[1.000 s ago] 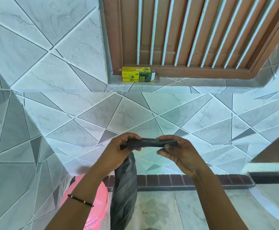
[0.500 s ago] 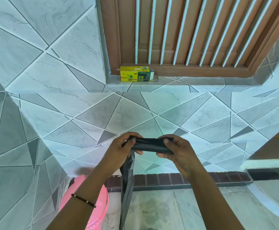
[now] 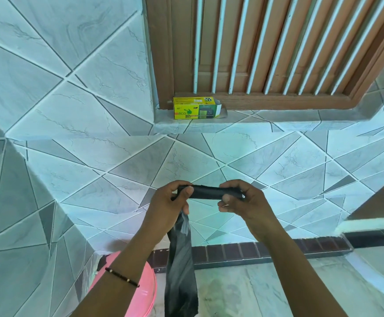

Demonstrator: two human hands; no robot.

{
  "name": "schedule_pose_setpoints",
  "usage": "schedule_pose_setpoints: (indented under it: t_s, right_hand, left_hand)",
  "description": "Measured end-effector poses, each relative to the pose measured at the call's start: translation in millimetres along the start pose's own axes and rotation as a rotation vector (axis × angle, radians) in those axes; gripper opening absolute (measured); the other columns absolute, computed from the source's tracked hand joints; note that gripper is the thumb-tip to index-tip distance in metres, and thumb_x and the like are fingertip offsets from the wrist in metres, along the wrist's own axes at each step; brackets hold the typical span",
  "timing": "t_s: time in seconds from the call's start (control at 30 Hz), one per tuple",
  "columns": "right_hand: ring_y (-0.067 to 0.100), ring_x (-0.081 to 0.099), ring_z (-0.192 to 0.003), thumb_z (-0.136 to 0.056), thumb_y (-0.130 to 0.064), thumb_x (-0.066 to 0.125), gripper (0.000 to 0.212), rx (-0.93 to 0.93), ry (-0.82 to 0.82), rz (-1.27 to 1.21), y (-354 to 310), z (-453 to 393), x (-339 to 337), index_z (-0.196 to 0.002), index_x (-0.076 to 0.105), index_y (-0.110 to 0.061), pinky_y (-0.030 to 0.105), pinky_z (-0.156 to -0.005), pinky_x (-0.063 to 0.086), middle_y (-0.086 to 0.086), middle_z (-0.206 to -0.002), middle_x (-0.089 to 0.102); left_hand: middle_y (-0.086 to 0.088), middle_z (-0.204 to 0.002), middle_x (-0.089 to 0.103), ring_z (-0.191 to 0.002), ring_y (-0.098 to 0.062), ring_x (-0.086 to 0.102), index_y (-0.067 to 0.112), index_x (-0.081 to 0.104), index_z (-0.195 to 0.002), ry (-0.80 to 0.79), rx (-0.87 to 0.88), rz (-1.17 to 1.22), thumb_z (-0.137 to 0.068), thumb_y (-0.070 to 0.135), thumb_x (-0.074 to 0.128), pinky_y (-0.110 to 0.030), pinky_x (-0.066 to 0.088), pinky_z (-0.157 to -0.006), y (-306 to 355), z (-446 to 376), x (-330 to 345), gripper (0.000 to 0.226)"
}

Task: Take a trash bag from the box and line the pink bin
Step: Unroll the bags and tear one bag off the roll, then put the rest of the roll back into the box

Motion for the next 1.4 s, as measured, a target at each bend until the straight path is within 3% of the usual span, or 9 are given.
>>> schedule_pose_setpoints:
  t_s: [0.07, 0.2, 0.4, 0.57, 0.67, 0.87, 1.03, 1.17, 1.4]
  right_hand:
    - [0.021, 0.065, -0.068, -0.077, 0.01, 0.066, 0.029, -0.001, -0.029, 0.015, -2.1, -6.8, 4.7, -0.1, 0.065, -0.008, 0.026, -0.068, 0.057, 0.004, -0.082, 0.067]
    - [0.019, 0.064, -0.068, -0.081, 0.004, 0.064, 0.02, -0.088, 0.13, 0.076, -11.5, -36.9, -5.6, -0.094, 0.068, -0.01, 0.026, -0.061, 0.057, 0.01, -0.086, 0.067]
    - [0.025, 0.066, -0.079, -0.081, 0.006, 0.063, 0.016, -0.147, 0.299, -0.051, -24.7, -94.8, -48.0, -0.091, 0.066, -0.006, 0.027, -0.071, 0.059, 0.014, -0.089, 0.066]
    - [0.027, 0.064, -0.082, -0.08, 0.009, 0.063, 0.016, -0.169, 0.325, -0.166, -38.3, -139.9, -76.8, -0.093, 0.064, 0.0, 0.022, -0.068, 0.057, 0.015, -0.089, 0.064]
    - [0.026, 0.065, -0.083, -0.08, 0.01, 0.063, 0.017, -0.18, 0.313, -0.199, -46.4, -163.3, -88.1, -0.091, 0.064, -0.004, 0.022, -0.07, 0.057, 0.014, -0.088, 0.065]
    - [0.021, 0.066, -0.081, -0.079, 0.01, 0.063, 0.02, -0.199, 0.293, -0.227, -56.6, -193.8, -102.3, -0.087, 0.064, -0.008, 0.024, -0.071, 0.057, 0.005, -0.084, 0.067]
    - [0.02, 0.065, -0.085, -0.081, 0.009, 0.062, 0.019, -0.271, 0.336, -0.233, -70.2, -192.7, -110.7, -0.092, 0.062, -0.006, 0.026, -0.075, 0.057, 0.008, -0.09, 0.065]
    - [0.015, 0.068, -0.083, -0.083, 0.006, 0.061, 0.018, -0.396, 0.365, -0.221, -90.7, -174.5, -112.5, -0.093, 0.062, -0.008, 0.029, -0.082, 0.056, 0.009, -0.092, 0.065]
    - [0.016, 0.065, -0.085, -0.078, 0.004, 0.067, 0.029, -0.466, 0.314, 0.205, -98.2, -129.0, -79.9, -0.085, 0.066, -0.023, 0.02, -0.078, 0.049, -0.009, -0.085, 0.071]
  left_hand:
    - [0.012, -0.041, 0.055, -0.04, -0.003, 0.049, 0.019, 0.067, -0.097, 0.064, -0.015, -0.001, -0.091, 0.035, 0.053, -0.013, 0.038, -0.045, -0.7, -12.1, -3.6, 0.022]
    - [0.009, -0.052, 0.059, -0.041, -0.002, 0.051, 0.018, 0.063, -0.103, 0.032, -0.018, -0.082, -0.091, 0.042, 0.05, -0.009, 0.036, -0.043, 7.2, -41.3, 1.2, 0.03]
    - [0.007, -0.085, 0.069, -0.081, -0.007, 0.061, 0.027, 0.058, -0.107, 0.087, 0.128, -0.348, -0.085, 0.049, 0.058, -0.011, 0.041, -0.068, 40.5, -112.5, 0.9, 0.031]
    - [0.006, -0.112, 0.061, -0.101, -0.014, 0.059, 0.025, 0.059, -0.111, 0.208, 0.376, -0.601, -0.081, 0.039, 0.065, -0.033, 0.049, -0.085, 84.5, -188.4, 10.1, 0.033]
    - [0.0, -0.133, 0.049, -0.111, -0.027, 0.057, 0.023, 0.05, -0.127, 0.173, 0.365, -0.866, -0.083, 0.036, 0.063, -0.039, 0.05, -0.086, 99.9, -234.3, 23.2, 0.048]
    - [-0.012, -0.12, 0.057, -0.105, -0.035, 0.058, 0.012, 0.047, -0.125, 0.024, 0.27, -1.304, -0.076, 0.046, 0.065, -0.043, 0.051, -0.086, 96.1, -292.7, 41.2, 0.062]
    - [-0.01, -0.126, 0.055, -0.111, -0.033, 0.056, 0.022, 0.047, -0.13, 0.051, 0.229, -1.245, -0.073, 0.049, 0.069, -0.04, 0.051, -0.088, 99.4, -275.2, 34.2, 0.066]
    - [0.003, -0.128, 0.053, -0.111, -0.023, 0.057, 0.036, 0.048, -0.13, 0.132, 0.222, -0.948, -0.069, 0.052, 0.072, -0.035, 0.049, -0.087, 94.6, -214.1, 26.3, 0.068]
    - [0.012, -0.111, 0.063, -0.097, -0.011, 0.059, 0.04, 0.049, -0.119, 0.183, 0.125, -0.603, -0.066, 0.055, 0.075, -0.029, 0.051, -0.081, 57.1, -150.0, 12.7, 0.06]
Point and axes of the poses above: each hand's wrist, its own z-axis away from the middle knuckle, its own x-axis out of the palm, y = z × x, the point moved 6 cm from there along -z, towards the middle knuckle
